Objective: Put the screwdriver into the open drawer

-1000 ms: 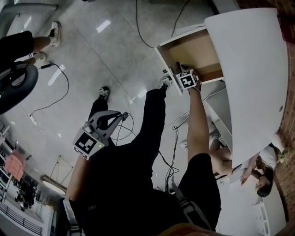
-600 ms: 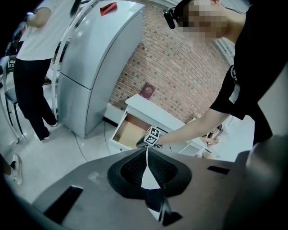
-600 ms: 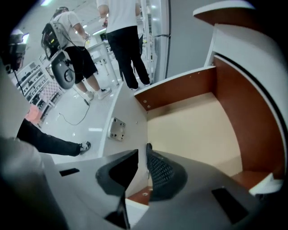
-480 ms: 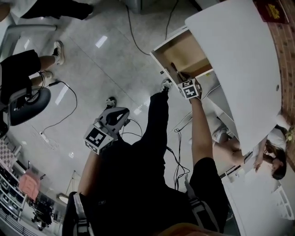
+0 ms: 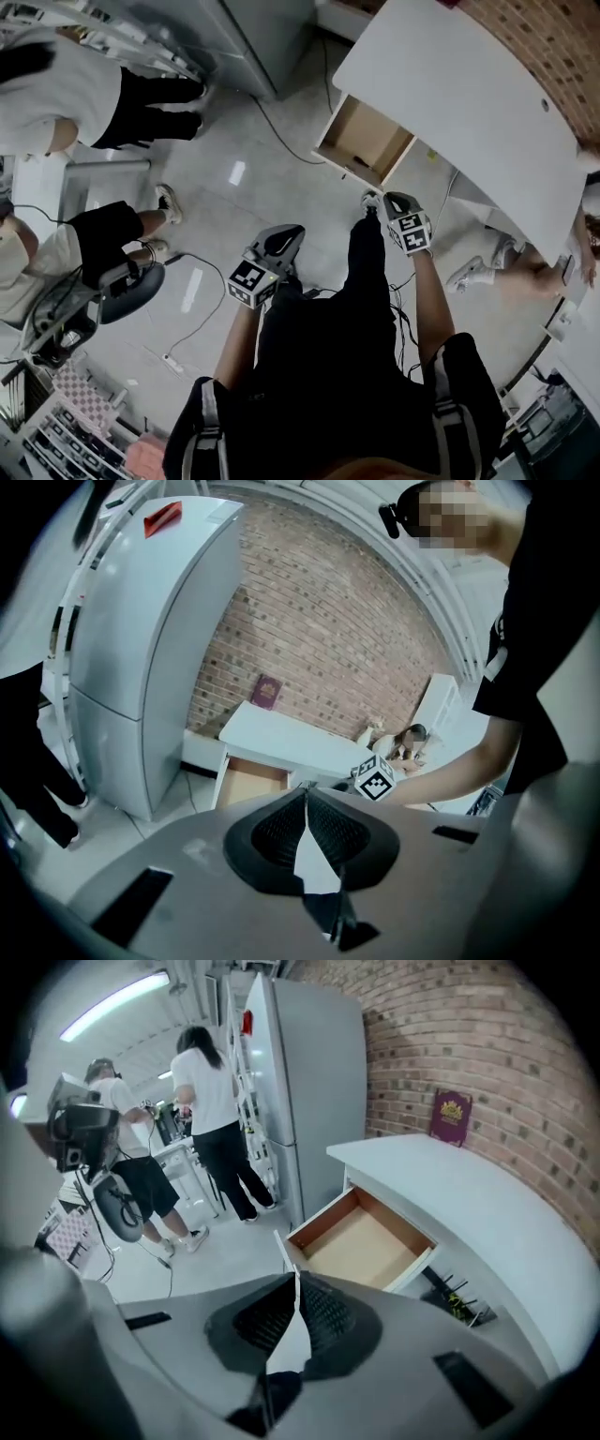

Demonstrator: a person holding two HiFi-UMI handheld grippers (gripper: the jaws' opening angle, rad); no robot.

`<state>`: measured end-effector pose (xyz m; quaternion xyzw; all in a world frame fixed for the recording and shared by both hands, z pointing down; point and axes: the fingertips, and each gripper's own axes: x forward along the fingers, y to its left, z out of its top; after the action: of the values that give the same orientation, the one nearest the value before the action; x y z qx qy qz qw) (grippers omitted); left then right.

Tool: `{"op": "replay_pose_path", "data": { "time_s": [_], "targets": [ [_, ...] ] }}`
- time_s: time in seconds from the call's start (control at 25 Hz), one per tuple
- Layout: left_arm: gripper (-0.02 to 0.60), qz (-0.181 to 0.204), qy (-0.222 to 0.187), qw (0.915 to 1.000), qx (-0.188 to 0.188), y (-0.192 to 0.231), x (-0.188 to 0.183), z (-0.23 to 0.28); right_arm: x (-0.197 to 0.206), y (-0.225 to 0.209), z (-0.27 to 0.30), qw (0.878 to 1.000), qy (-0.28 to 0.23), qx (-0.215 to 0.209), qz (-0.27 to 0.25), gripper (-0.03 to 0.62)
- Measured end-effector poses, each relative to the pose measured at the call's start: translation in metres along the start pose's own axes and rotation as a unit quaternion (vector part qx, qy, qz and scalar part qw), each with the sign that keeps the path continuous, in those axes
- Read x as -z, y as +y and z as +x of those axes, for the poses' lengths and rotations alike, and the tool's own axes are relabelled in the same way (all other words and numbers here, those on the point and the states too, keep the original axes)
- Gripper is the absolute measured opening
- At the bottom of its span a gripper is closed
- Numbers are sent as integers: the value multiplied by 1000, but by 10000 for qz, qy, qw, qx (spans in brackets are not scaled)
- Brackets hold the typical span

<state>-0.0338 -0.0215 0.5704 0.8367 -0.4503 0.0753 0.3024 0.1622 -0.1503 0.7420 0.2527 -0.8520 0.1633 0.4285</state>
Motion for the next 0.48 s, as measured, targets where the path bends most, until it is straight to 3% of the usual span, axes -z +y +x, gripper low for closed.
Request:
{"op": "replay_pose_path", "data": {
  "time_s": [0.2,0.48],
  "targets": [
    [20,601,100,9966,560,-7,-20,5,-27,43,-60,9963,-667,530,92,57],
    [20,1012,-9,9902,958,-56,-37,10,-56,109,-140,9849,-1670,368,267,57]
  ]
}}
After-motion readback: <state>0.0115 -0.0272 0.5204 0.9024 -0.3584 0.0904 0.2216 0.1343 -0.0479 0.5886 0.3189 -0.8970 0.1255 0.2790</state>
